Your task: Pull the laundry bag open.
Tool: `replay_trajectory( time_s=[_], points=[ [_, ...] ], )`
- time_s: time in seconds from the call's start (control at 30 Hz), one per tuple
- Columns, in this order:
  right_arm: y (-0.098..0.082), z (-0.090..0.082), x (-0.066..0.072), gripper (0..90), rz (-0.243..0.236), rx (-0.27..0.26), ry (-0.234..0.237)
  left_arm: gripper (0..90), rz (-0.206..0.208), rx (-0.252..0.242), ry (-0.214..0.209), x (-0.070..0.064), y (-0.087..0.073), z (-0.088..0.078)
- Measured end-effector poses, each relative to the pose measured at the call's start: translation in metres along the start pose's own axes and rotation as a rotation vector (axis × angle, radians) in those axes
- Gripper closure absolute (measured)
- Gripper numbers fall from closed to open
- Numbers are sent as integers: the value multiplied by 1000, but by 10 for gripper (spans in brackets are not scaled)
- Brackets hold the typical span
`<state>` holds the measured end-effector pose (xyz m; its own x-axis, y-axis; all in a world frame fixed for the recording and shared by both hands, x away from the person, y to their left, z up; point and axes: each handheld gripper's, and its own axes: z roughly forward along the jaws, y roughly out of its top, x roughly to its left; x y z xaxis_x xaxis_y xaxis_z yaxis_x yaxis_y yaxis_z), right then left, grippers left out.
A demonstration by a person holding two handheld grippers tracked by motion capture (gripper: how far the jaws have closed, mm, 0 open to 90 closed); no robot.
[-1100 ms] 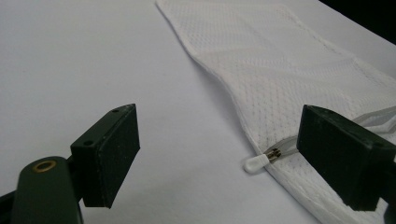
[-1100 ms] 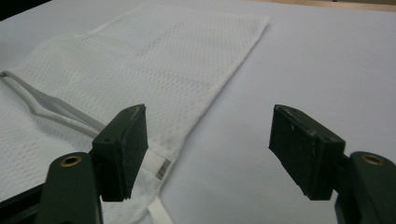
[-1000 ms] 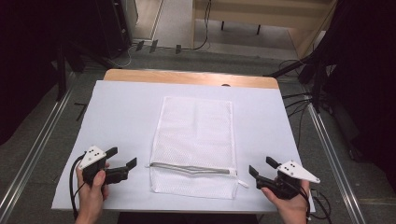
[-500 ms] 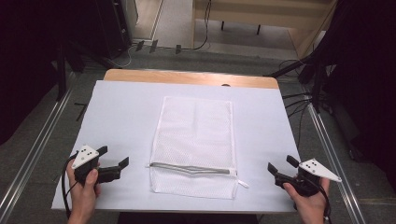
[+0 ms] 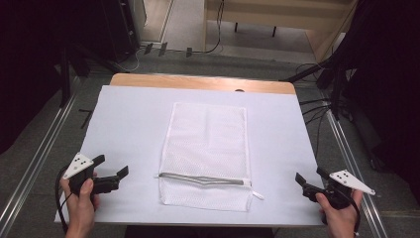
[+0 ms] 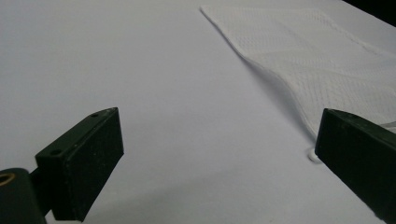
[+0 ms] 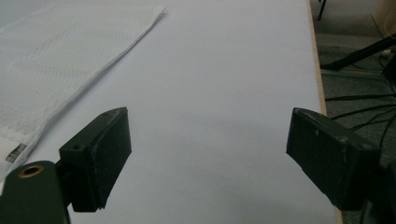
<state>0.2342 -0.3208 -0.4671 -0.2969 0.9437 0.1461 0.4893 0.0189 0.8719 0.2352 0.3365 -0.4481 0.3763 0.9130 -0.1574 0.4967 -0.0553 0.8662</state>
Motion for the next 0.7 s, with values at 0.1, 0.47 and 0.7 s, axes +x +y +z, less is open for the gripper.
replay_trajectory(
  time_s=[0.1, 0.47, 0.7],
  points=[
    [-1, -2, -3, 144, 5, -6, -7, 0, -7, -18, 30, 1, 1, -3],
    [-2, -2, -4, 143, 5, -4, -12, 0, 1, -11, 29, 0, 1, -1],
    [-3, -1, -4, 143, 3, 2, -6, 0, 9, -5, 39, -1, 0, 2]
  ],
)
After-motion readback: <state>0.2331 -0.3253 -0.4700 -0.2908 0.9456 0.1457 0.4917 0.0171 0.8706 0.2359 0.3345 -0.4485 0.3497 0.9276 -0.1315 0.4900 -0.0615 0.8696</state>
